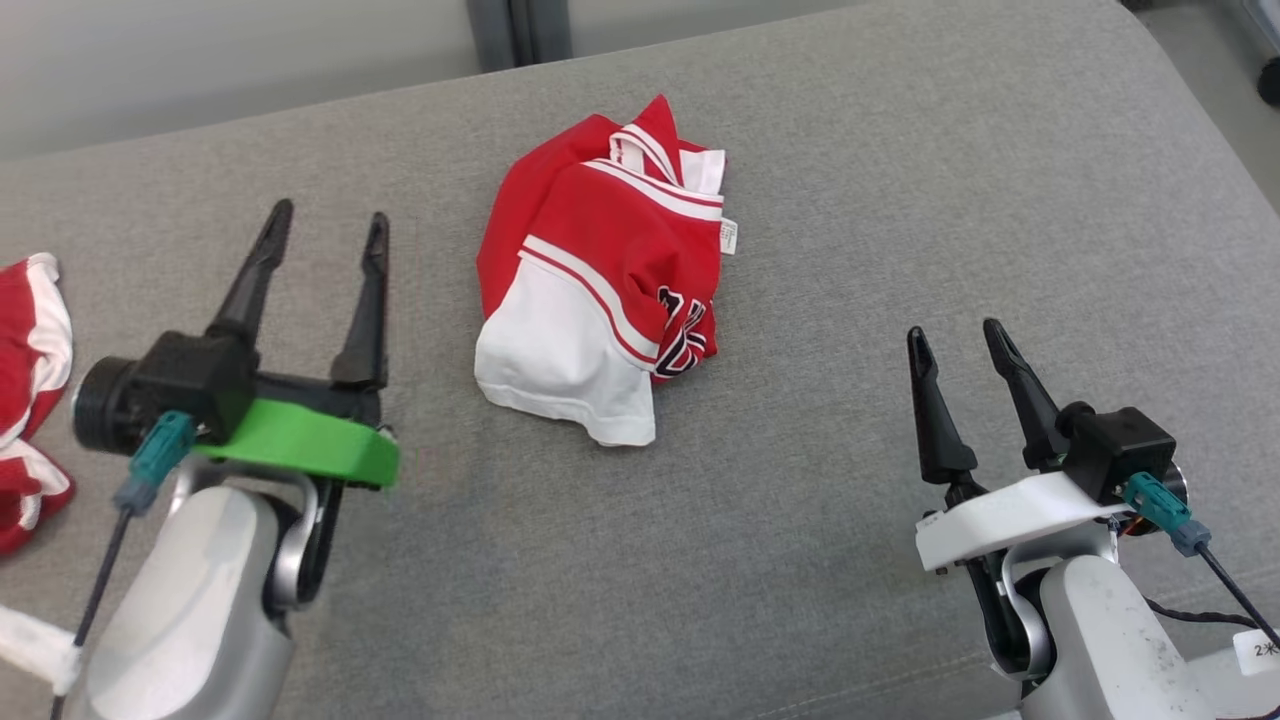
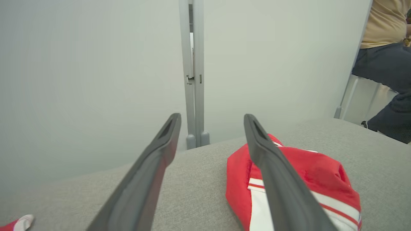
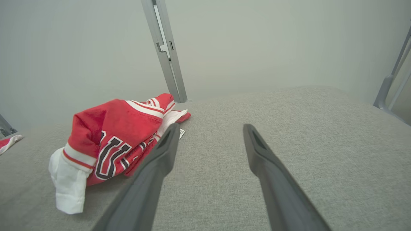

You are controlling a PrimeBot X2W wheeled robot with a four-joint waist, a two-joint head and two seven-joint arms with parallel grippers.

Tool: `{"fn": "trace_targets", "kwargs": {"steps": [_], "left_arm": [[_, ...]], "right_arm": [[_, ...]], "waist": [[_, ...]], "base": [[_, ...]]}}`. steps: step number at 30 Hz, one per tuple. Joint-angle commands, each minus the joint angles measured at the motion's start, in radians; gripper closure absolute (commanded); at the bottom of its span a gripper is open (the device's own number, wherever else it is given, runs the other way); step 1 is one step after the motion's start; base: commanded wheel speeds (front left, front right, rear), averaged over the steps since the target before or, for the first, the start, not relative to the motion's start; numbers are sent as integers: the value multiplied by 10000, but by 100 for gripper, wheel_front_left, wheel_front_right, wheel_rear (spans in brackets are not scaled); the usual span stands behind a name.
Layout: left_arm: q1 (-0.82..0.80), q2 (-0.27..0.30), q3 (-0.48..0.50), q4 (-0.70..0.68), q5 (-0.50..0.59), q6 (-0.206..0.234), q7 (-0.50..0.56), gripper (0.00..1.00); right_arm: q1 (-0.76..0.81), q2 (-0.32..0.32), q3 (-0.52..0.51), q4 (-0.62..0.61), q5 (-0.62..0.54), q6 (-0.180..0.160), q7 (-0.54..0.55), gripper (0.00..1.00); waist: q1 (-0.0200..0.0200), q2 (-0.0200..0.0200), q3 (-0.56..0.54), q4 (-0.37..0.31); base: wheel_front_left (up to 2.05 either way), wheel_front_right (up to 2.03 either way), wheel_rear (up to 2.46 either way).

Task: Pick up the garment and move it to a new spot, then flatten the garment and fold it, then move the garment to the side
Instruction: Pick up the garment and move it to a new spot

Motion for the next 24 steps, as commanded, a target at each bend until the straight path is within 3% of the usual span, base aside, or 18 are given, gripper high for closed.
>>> {"fn": "trace_targets", "kwargs": {"steps": [1,13,24], "left_arm": [[420,109,350,-176,123,70,-29,0],[2996,-250,2871,-1278,1146,134,-21,0],[4794,-1036,4444,-1617,1929,-279,-21,0]], "right_arm": [[114,-25,-17,3,-106,-1,-30,0],[357,-27,-197,127,-376,-1,-31,0],[650,-27,-163,270,-518,-1,-31,0]], "waist": [[0,0,-230,396],[0,0,-693,1303],[0,0,-1154,1574]], "base": [[0,0,0],[0,0,0],[0,0,0]]}}
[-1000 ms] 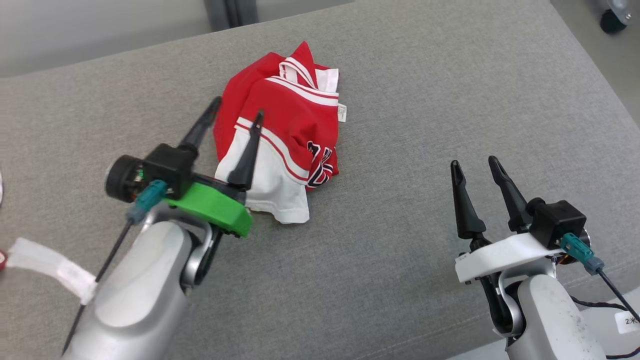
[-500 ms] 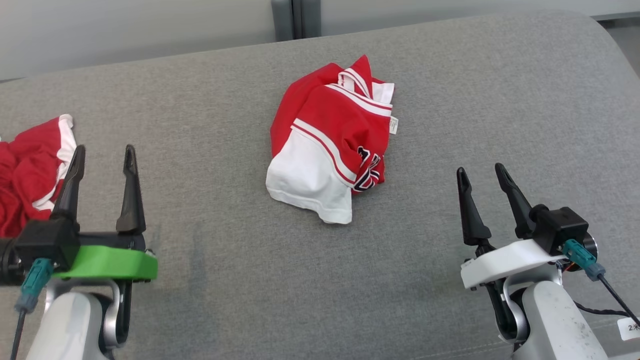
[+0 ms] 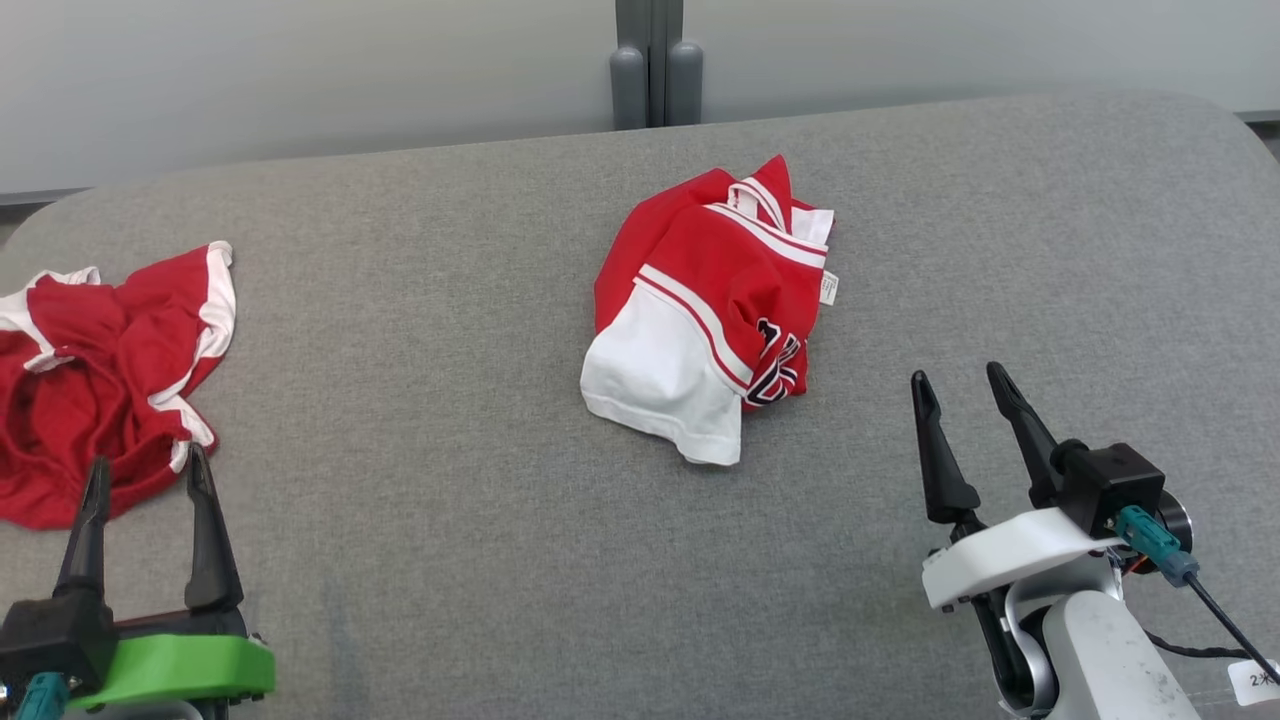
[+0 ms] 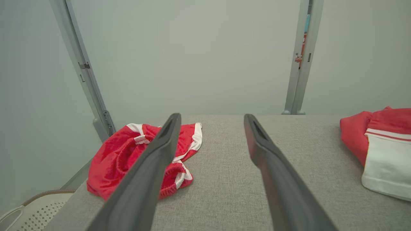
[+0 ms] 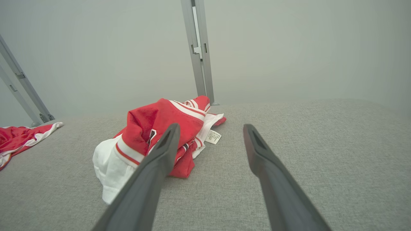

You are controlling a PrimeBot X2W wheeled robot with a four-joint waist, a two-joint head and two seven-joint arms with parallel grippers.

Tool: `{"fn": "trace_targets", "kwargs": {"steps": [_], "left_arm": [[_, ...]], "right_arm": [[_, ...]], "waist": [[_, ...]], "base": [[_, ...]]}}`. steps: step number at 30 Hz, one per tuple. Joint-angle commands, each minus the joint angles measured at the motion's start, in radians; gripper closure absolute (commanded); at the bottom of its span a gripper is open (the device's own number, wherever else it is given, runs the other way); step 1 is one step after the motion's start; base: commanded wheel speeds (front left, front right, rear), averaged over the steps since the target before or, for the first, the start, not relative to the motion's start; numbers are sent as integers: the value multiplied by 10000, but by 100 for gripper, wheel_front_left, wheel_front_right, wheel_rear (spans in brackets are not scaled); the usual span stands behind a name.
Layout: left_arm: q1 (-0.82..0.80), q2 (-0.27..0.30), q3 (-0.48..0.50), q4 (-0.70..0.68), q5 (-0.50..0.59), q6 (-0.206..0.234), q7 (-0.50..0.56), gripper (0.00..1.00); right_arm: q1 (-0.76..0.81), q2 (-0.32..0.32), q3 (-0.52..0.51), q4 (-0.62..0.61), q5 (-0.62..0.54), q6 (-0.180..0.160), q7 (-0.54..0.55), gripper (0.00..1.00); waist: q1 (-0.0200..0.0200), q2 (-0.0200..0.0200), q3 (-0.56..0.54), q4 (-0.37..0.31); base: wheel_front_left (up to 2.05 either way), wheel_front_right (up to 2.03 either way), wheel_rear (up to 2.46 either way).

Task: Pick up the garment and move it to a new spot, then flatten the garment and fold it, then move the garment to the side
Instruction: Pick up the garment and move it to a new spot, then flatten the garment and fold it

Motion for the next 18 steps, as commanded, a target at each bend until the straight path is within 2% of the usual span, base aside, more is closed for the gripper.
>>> {"fn": "trace_targets", "kwargs": {"steps": [1,10,18], "left_arm": [[222,-80,121,-13,114,-89,-6,0],[594,-854,527,155,556,-629,-6,0],[365,-1148,811,390,859,-994,-5,0]], "right_arm": [[180,-29,-12,40,-89,-1,-31,0],[404,-29,-153,168,-200,-1,-31,0],[507,-27,-127,221,-227,1,-31,0]], "waist": [[0,0,-141,74],[0,0,-416,178],[0,0,-437,170]], "base": [[0,0,0],[0,0,0],[0,0,0]]}}
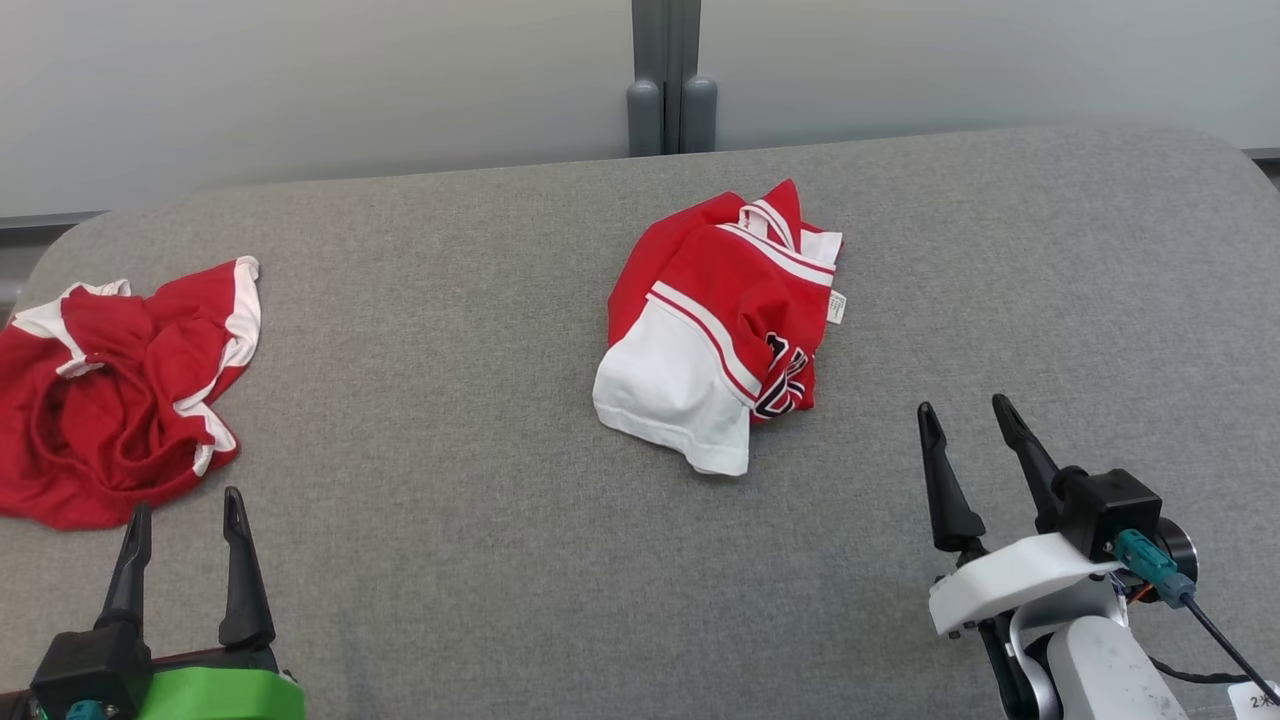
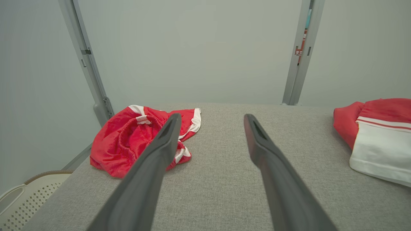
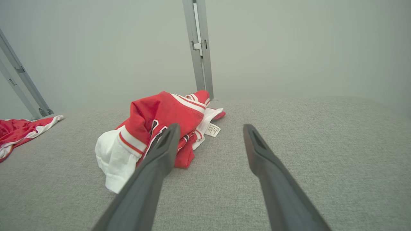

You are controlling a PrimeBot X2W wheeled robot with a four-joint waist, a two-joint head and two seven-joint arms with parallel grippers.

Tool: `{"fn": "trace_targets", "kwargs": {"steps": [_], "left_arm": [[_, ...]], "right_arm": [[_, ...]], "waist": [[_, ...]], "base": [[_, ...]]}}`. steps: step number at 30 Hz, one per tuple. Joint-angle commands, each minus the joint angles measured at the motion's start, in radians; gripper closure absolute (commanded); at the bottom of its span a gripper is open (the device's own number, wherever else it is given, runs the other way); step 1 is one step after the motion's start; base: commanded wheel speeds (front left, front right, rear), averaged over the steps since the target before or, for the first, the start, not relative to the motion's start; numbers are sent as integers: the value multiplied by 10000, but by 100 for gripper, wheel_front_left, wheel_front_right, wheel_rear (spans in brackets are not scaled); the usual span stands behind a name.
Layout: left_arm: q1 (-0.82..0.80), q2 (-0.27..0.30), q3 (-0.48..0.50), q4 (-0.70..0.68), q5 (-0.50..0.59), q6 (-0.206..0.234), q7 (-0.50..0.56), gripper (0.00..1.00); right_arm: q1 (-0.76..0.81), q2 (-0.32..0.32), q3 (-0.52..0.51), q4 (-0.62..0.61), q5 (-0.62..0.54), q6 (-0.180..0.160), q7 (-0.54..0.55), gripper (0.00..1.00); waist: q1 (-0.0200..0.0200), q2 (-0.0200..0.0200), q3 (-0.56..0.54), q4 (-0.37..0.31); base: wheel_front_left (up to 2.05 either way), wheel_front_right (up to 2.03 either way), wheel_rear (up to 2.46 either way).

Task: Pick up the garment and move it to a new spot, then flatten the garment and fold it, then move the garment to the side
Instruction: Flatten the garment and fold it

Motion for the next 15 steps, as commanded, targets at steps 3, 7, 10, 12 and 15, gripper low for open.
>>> {"fn": "trace_targets", "kwargs": {"steps": [3,7,10,12,15], "left_arm": [[-171,-63,129,68,200,-142,-8,0],[-203,-112,240,132,280,-239,-8,0],[-190,-150,299,156,340,-294,-9,0],[-188,-176,317,164,380,-311,-9,0],[-153,-220,348,169,437,-347,-9,0]], "right_arm": [[124,-27,-5,41,-28,1,-31,0],[143,-25,32,68,-14,0,-31,0],[173,-25,40,77,-1,0,-31,0],[172,-25,46,83,9,-1,-31,0],[164,-27,65,82,29,-1,-31,0]], "waist": [[0,-1,-10,-26],[0,-1,-68,-55],[0,-1,-113,-75],[0,-1,-131,-86],[0,-1,-160,-100]], "base": [[0,0,0],[0,0,0],[0,0,0],[0,0,0],[0,0,0]]}}
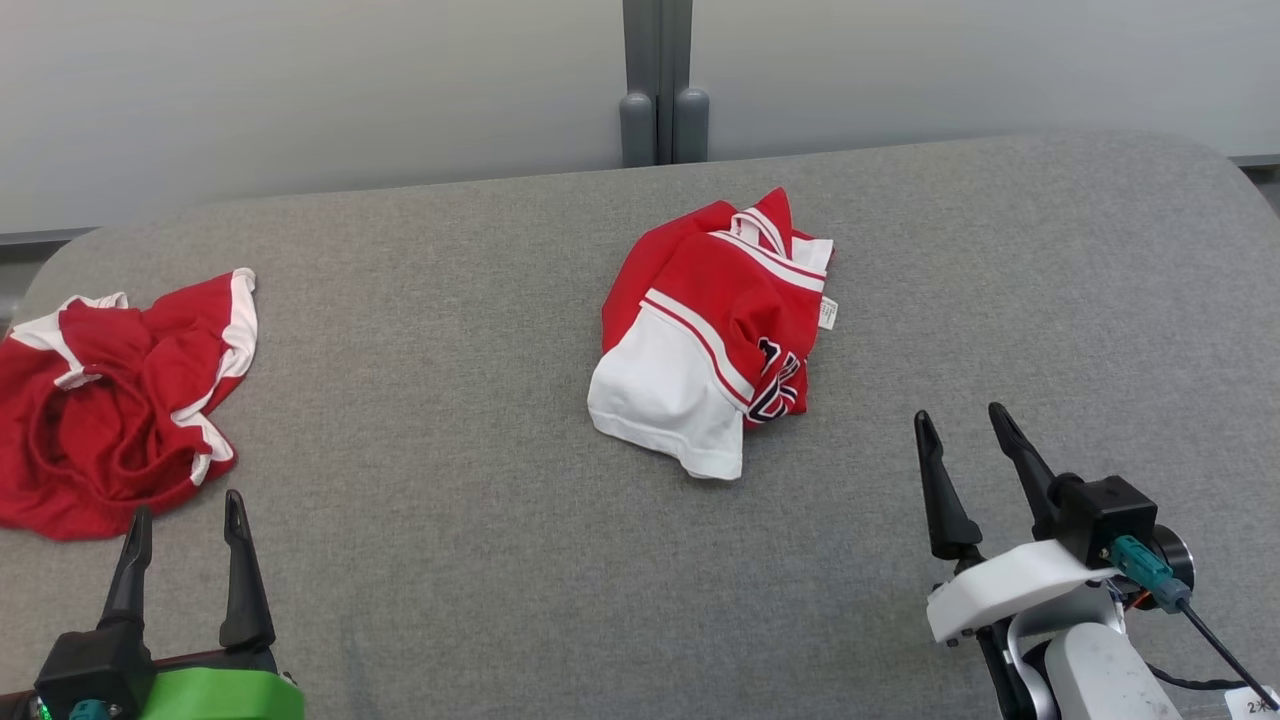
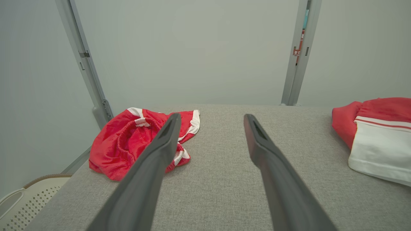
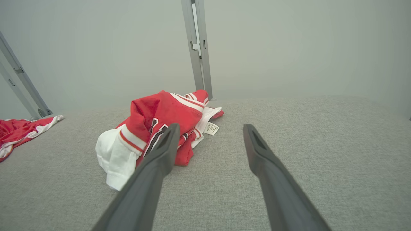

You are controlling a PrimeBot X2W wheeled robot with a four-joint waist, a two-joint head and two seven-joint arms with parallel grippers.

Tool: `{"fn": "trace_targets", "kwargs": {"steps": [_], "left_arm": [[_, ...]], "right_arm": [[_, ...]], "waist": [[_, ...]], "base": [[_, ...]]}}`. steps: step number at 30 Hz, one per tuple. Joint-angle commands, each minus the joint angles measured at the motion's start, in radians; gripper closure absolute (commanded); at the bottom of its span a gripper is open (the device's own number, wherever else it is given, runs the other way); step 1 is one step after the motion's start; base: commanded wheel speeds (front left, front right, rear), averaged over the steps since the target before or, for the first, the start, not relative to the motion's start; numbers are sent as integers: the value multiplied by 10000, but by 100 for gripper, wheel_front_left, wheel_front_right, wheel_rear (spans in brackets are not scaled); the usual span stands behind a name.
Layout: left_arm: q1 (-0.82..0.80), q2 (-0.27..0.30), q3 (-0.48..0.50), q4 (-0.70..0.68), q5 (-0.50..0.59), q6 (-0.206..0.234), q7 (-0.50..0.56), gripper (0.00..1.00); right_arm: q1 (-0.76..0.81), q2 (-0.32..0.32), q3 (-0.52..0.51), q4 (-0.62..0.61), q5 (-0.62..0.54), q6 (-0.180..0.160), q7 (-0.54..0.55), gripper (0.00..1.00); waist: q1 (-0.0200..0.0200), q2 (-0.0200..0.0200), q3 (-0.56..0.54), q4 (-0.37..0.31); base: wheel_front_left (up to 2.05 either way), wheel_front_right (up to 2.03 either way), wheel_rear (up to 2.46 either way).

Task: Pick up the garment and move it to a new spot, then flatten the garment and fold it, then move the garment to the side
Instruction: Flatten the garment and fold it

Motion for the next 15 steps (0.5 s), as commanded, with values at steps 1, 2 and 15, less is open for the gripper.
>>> {"fn": "trace_targets", "kwargs": {"steps": [1,2,15], "left_arm": [[-71,-28,58,13,67,-48,-9,0],[-62,-42,69,12,72,-61,-9,0],[-83,-117,205,52,176,-160,-9,0]], "right_arm": [[89,-27,15,19,18,0,-31,0],[97,-27,18,10,25,-1,-31,0],[149,-29,45,2,61,0,-31,0]], "waist": [[0,0,-14,-4],[0,0,-22,-8],[0,0,-103,-59]], "base": [[0,0,0],[0,0,0],[0,0,0]]}}
